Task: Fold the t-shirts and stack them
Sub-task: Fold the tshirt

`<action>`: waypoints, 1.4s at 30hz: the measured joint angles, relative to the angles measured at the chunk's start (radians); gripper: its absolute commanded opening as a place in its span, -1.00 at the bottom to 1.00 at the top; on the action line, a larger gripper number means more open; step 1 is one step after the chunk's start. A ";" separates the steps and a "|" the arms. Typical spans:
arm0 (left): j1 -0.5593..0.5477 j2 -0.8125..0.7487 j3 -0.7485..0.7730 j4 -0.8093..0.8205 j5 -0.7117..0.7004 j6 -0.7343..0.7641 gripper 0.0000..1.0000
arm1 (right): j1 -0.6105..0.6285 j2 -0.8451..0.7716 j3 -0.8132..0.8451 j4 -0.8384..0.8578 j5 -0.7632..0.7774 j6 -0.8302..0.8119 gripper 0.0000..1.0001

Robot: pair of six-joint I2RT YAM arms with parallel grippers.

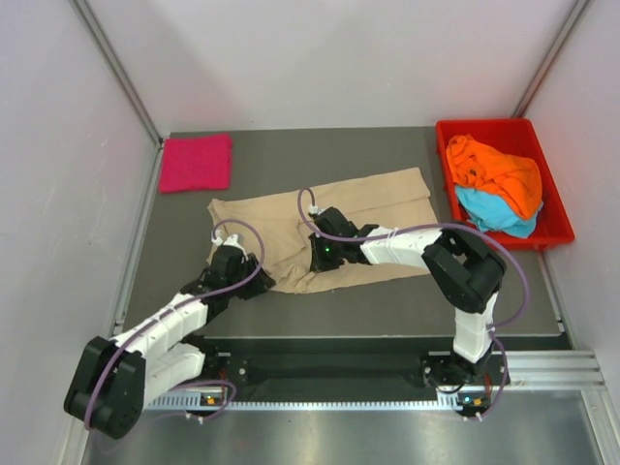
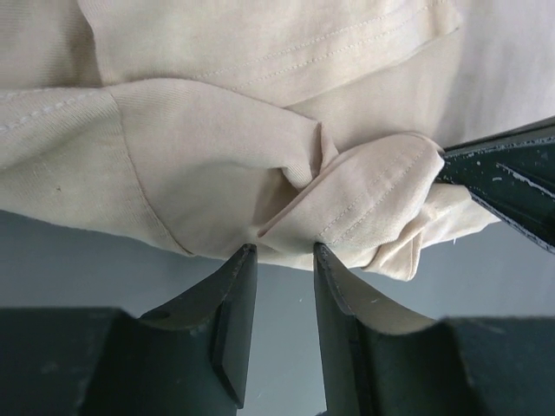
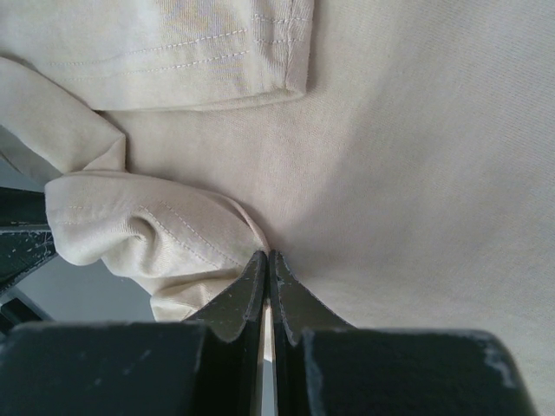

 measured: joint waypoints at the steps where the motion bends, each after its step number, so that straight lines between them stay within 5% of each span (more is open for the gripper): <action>1: 0.000 0.003 0.000 0.003 -0.004 -0.002 -0.24 | 0.000 0.000 0.000 0.000 -0.001 0.000 -1.00; 19: 0.000 0.025 0.023 0.047 -0.064 -0.014 -0.24 | 0.000 0.000 -0.006 0.013 -0.007 0.000 -1.00; 21: 0.000 0.039 0.029 0.055 -0.067 -0.014 -0.32 | 0.000 0.000 -0.006 0.013 -0.008 0.000 -1.00; 25: 0.000 0.059 0.064 0.054 -0.087 -0.001 -1.00 | 0.000 0.000 -0.006 0.013 -0.008 -0.001 -1.00; 34: -0.002 0.141 0.308 -0.060 -0.210 0.042 -1.00 | 0.001 -0.023 -0.003 -0.012 0.011 -0.038 -1.00; 42: -0.002 0.091 0.314 -0.186 -0.284 0.048 -1.00 | 0.011 -0.057 0.016 -0.018 0.014 -0.071 -1.00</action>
